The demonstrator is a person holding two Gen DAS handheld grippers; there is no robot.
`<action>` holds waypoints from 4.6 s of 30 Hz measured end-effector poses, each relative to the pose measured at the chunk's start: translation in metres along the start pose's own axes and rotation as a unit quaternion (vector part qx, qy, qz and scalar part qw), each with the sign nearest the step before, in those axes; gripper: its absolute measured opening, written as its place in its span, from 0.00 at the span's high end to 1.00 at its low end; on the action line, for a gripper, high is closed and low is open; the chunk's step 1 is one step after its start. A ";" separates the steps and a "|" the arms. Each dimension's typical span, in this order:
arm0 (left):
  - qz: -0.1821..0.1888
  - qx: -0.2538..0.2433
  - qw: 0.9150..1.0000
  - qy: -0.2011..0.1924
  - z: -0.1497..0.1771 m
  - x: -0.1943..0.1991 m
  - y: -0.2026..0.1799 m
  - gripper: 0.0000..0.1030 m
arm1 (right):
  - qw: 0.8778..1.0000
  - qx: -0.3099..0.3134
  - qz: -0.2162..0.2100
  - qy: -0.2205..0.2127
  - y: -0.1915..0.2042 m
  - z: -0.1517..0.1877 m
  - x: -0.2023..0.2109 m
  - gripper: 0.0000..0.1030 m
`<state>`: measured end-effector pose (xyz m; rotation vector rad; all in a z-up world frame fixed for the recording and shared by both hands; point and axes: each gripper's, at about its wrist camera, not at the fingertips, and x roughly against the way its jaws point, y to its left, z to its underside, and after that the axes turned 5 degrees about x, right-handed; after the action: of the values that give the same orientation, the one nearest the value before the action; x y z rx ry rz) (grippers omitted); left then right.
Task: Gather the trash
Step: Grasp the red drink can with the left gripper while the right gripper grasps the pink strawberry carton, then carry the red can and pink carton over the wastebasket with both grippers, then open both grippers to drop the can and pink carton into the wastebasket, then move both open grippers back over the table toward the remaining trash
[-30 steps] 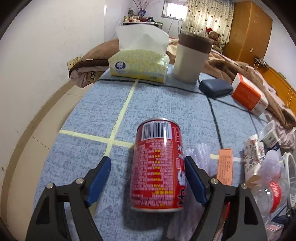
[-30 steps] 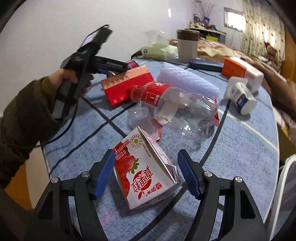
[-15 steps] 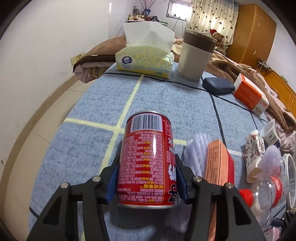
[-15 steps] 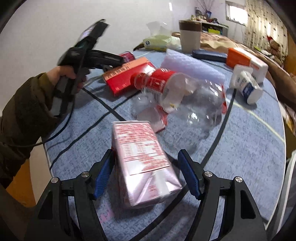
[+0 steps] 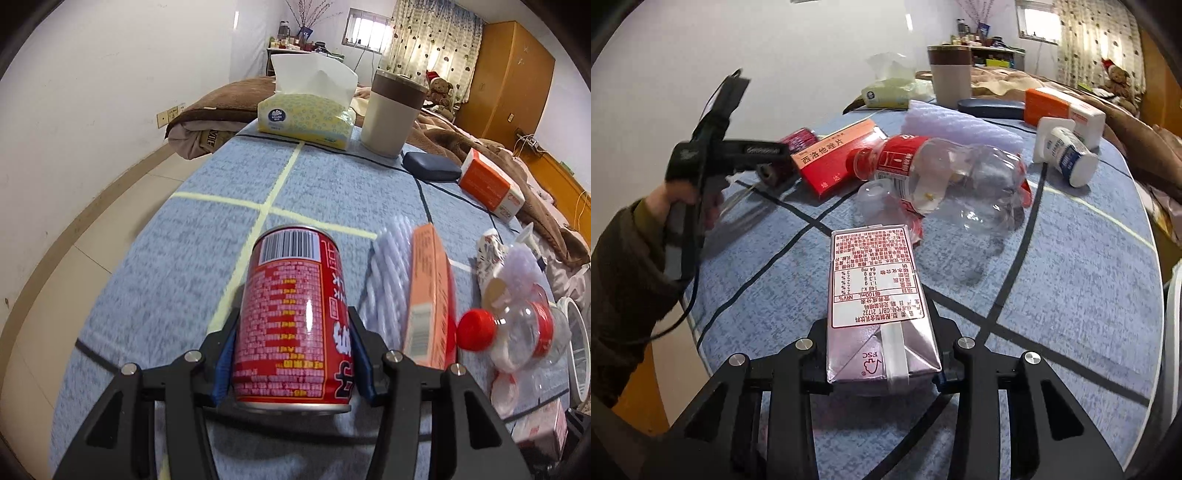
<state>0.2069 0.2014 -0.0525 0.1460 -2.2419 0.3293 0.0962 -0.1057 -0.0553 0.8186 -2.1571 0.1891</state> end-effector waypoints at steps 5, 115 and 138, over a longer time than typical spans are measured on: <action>0.001 0.000 1.000 -0.003 0.014 0.010 -0.001 0.47 | 1.000 -0.010 0.009 -0.017 -0.001 0.003 0.007 0.64; 0.249 -0.243 0.938 0.011 0.109 0.061 -0.397 0.27 | 0.914 -0.273 0.290 -0.079 -0.232 0.085 0.180 0.38; 0.152 -0.125 0.978 -0.071 0.057 0.083 -0.225 0.27 | 0.955 -0.188 0.207 -0.098 -0.137 0.026 0.117 0.38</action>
<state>0.1604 -0.0303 0.0189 -0.3191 -2.4271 0.1992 0.1089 -0.2803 -0.0045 0.1664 -2.4283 -0.0975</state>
